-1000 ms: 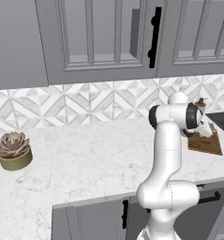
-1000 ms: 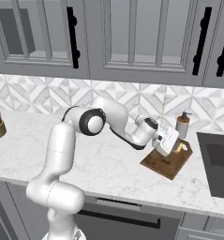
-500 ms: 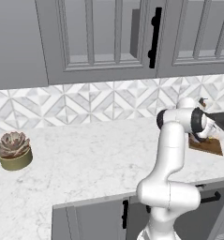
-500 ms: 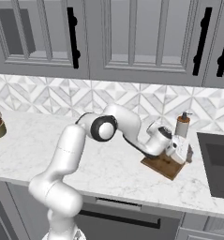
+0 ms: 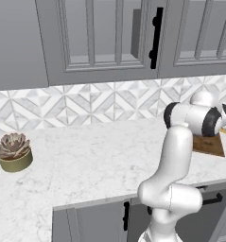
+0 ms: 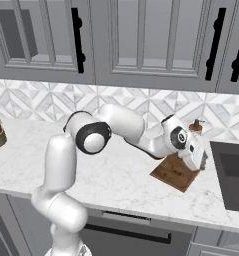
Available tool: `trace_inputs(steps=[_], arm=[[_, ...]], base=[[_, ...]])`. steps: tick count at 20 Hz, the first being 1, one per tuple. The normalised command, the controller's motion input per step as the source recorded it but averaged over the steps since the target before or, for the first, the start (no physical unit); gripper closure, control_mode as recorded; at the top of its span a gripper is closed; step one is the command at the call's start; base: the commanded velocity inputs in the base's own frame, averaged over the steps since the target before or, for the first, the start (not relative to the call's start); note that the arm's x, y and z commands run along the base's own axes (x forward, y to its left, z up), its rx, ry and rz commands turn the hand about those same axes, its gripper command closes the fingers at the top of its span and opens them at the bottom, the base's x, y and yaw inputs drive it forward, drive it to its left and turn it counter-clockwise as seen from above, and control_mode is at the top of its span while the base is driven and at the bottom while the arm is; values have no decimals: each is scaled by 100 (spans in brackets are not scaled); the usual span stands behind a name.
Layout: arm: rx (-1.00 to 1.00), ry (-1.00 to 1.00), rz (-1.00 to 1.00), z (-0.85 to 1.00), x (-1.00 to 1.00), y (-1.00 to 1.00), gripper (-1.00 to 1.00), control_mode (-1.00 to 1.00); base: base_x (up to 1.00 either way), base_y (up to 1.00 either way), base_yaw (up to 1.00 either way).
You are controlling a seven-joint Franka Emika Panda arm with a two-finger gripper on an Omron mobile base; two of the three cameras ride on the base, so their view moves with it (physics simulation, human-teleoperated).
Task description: Pick up the sponge from the counter and clean the cutting board by briefly scrubbing or pressing down on the cutting board. Once finished, release the sponge.
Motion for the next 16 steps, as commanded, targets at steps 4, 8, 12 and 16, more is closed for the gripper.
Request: trace_inputs(steps=[4,8,12,16], arm=[[-7,0,0,0,28,91,-100,-100],[12,-2,0,-93,53,9,-100,-100],[16,-2,0,-82,66,7,-100,-100],[16,-21,4,50,-2,41,-100,-100]], base=[[0,0,0],[0,0,0],[0,0,0],[0,0,0]])
